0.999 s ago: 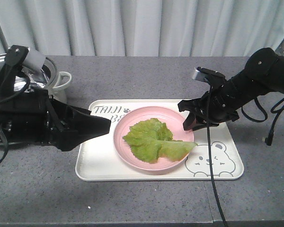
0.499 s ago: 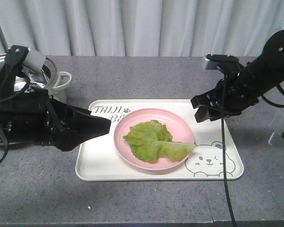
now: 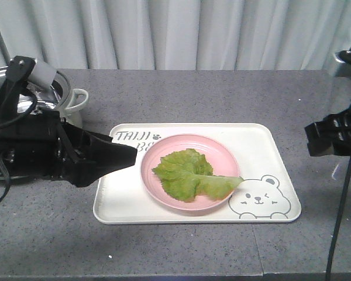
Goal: Transfer vegetables to tray and serve
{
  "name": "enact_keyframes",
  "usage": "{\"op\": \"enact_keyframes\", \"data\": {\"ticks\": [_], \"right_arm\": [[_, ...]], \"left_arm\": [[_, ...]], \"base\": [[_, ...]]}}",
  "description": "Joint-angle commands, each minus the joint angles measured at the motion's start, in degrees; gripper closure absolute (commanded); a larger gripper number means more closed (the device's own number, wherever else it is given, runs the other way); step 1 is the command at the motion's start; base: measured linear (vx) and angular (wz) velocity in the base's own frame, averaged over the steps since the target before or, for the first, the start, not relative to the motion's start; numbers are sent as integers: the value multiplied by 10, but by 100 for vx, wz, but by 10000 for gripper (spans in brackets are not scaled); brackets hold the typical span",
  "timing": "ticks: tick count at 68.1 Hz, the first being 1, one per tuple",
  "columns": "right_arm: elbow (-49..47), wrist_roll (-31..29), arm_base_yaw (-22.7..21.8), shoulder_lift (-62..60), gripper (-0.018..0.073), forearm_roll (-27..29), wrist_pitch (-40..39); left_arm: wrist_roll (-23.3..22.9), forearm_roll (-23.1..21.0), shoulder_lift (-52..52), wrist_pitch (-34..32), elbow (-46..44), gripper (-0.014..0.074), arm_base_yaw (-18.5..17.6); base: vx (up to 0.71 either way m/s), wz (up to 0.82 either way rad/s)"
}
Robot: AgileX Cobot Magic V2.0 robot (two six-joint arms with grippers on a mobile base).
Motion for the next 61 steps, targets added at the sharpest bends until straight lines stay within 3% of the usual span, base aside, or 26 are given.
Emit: {"op": "enact_keyframes", "data": {"ticks": [1,9,17,30,42,51,61], "right_arm": [[10,-13,-34,-24,247,29,-3],[46,-50,-56,-24,247,60,-5],[72,-80,-56,-24,247,79,-20],[88,-98,-55,-22,247,91,-48],[88,-97,-55,-17,247,89,-61],[88,-97,-55,10,247,89,-64],[88,-97,-55,44,247,89,-73]], "left_arm": [[0,-31,-9,-14,-15,111,-4],[0,-27,-9,-8,-15,111,-4],[-23,46,-9,3,-15,115,-3],[-186,224,-9,-25,-15,153,-3],[-331,346,-9,-19,-15,183,-3],[-378,385,2,-18,-17,188,-3],[-382,385,42,-18,-17,188,-3]], "base": [[0,0],[0,0],[0,0],[0,0],[0,0],[0,0],[0,0]]}}
